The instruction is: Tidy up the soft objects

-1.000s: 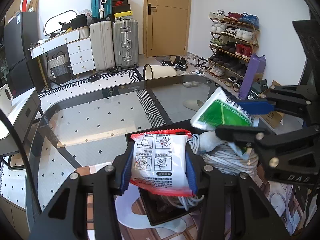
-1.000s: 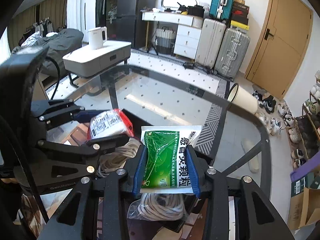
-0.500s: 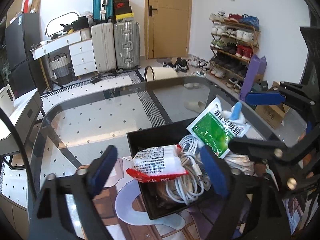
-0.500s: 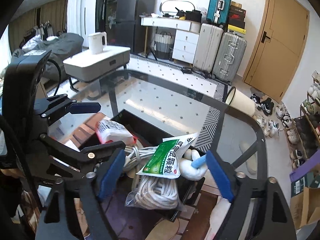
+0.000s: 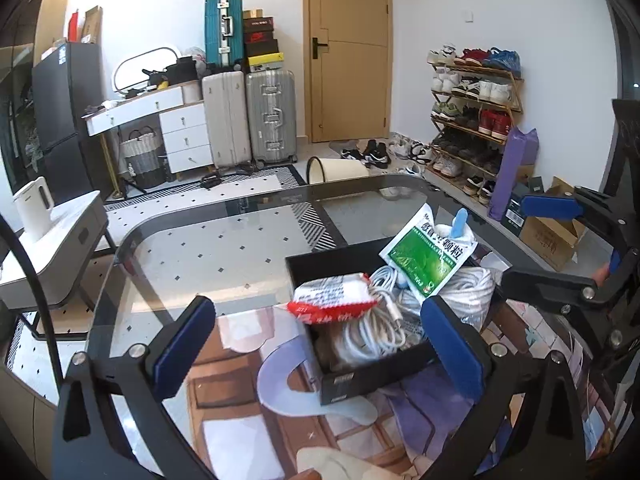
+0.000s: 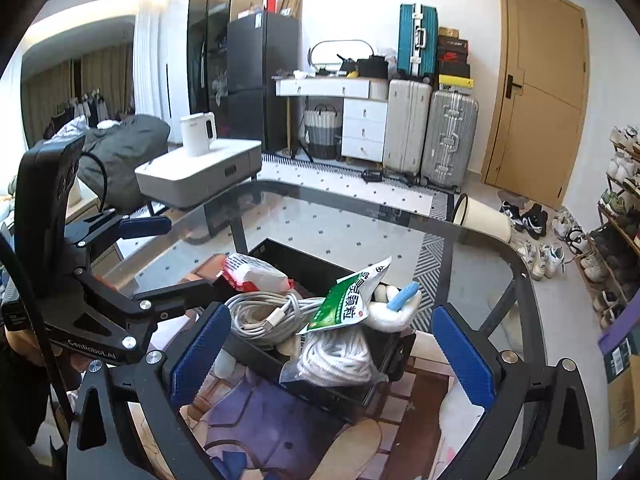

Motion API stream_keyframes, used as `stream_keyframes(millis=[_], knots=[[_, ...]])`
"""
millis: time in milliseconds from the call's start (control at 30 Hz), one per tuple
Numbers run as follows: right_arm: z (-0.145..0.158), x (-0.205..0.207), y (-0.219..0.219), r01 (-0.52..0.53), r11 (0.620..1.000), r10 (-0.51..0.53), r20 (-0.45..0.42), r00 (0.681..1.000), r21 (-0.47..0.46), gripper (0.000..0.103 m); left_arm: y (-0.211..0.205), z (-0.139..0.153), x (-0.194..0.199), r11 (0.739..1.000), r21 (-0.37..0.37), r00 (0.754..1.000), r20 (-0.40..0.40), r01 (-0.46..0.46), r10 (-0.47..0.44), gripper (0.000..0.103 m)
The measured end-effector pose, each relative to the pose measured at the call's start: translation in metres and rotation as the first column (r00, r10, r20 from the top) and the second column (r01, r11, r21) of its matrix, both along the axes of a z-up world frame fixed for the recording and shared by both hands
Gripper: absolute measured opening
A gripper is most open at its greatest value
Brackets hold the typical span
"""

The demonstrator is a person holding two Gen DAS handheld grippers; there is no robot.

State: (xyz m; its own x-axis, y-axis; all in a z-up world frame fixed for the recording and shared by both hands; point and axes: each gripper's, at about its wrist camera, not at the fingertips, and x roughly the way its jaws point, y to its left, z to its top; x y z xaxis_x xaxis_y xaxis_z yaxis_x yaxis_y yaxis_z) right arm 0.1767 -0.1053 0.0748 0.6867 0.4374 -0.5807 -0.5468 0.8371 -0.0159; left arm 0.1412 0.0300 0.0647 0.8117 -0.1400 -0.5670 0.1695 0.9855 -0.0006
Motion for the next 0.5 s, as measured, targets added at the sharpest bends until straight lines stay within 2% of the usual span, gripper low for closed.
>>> stream_keyframes(millis=[500], knots=[[-0.022, -0.041, -0.017, 0.046, 0.994, -0.050, 0.040, 0.998, 0.098, 0.102, 0.013, -0.011, -0.040, 0.999, -0.033, 0.998, 0.056, -0.035, 0.037, 0.103]])
